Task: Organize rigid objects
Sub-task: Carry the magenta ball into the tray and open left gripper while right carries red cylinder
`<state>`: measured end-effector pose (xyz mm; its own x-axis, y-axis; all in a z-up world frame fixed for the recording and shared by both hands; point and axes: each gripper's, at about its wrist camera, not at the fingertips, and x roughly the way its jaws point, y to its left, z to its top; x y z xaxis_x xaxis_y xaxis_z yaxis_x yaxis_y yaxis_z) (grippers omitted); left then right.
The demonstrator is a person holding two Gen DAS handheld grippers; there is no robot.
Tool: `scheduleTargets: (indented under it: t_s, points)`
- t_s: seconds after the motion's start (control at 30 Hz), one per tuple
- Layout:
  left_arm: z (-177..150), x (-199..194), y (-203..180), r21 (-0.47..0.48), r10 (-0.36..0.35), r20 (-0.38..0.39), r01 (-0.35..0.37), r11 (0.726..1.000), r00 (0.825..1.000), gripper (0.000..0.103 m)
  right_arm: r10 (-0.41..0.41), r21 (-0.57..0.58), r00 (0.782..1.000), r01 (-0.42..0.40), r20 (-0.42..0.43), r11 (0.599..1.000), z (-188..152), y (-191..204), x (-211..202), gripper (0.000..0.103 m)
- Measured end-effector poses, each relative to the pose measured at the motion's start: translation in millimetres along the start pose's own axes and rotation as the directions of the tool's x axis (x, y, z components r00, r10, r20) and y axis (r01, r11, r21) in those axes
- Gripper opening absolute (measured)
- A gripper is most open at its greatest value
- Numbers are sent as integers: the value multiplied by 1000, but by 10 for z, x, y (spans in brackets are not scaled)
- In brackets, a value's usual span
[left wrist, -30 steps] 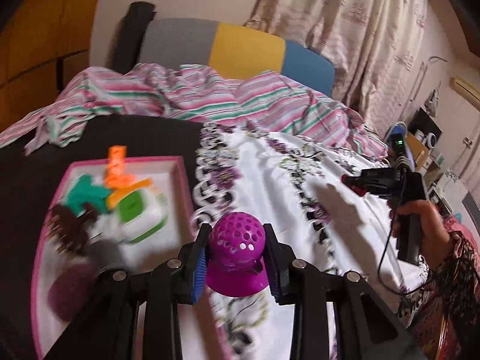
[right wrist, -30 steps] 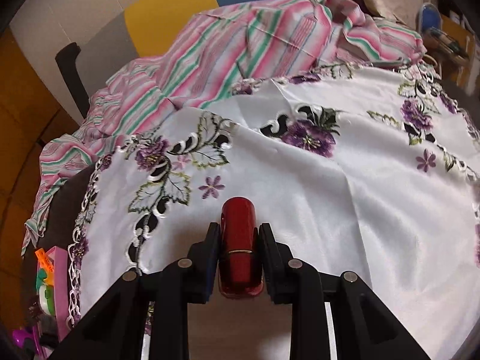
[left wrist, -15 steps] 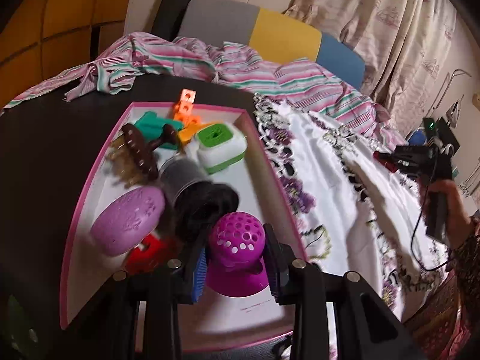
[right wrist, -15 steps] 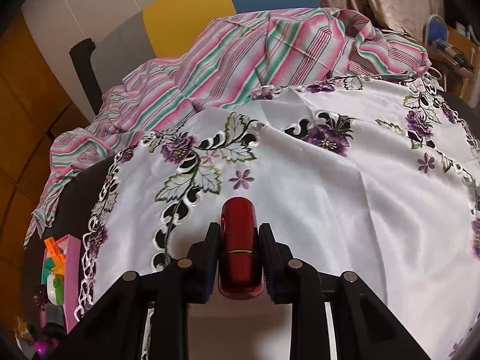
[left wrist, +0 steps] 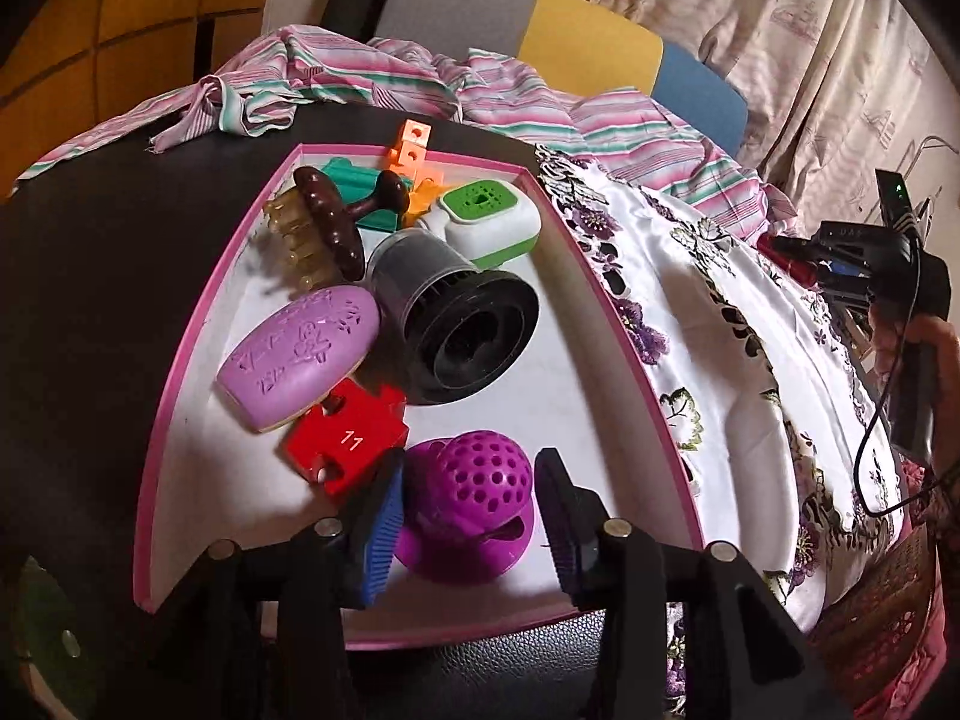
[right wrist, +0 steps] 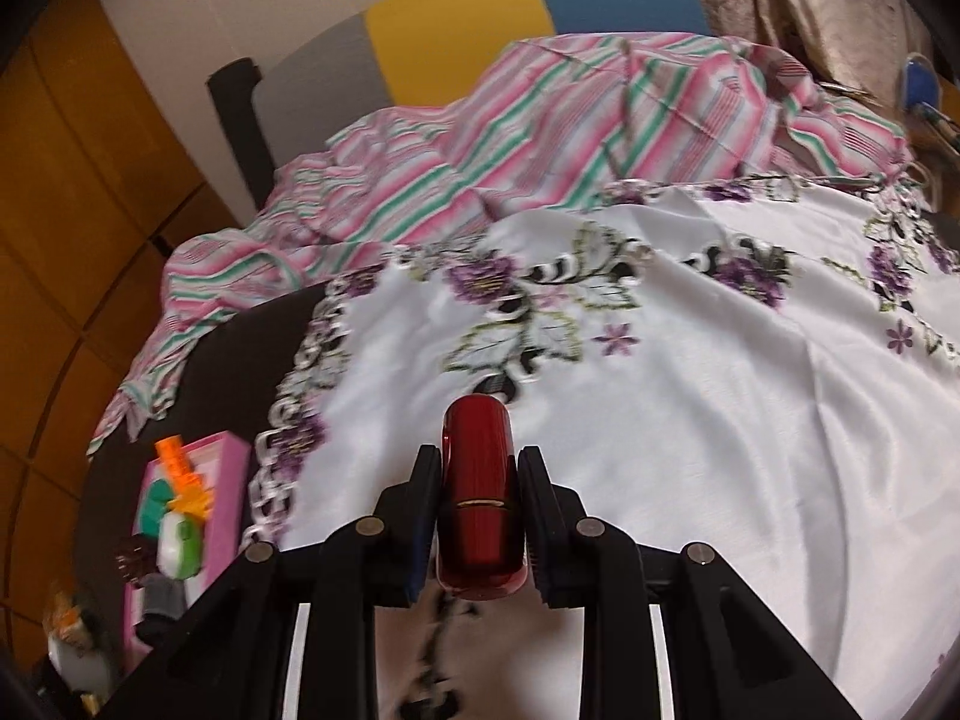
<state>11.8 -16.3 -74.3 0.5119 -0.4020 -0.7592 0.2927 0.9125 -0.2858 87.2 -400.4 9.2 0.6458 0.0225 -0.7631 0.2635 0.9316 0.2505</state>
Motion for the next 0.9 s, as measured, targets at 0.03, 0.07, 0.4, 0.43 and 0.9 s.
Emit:
scheduleTargets:
  t_s: [0.03, 0.07, 0.4, 0.43, 0.9]
  points:
    - [-8, -29, -6, 4, 2, 11, -2, 1000, 1000, 44, 7, -10, 1000, -7, -2, 1000, -15, 62, -11, 26]
    - [-7, -48, -7, 7, 3, 17, -3, 1000, 1000, 45, 14, -21, 1000, -14, -4, 1000, -34, 129, -20, 26]
    - [-12, -242, 74, -34, -51, 67, 54, 998, 996, 46, 80, -97, 995, -85, -52, 992, -282, 707, -2, 26]
    - [-15, -262, 89, -40, -62, 73, 65, 997, 995, 47, 85, -108, 995, -90, -54, 990, -313, 767, -4, 26]
    - [-8, -409, 147, -54, -120, 134, 128, 990, 984, 72, 163, -226, 982, -181, -97, 957, -684, 1503, -70, 26]
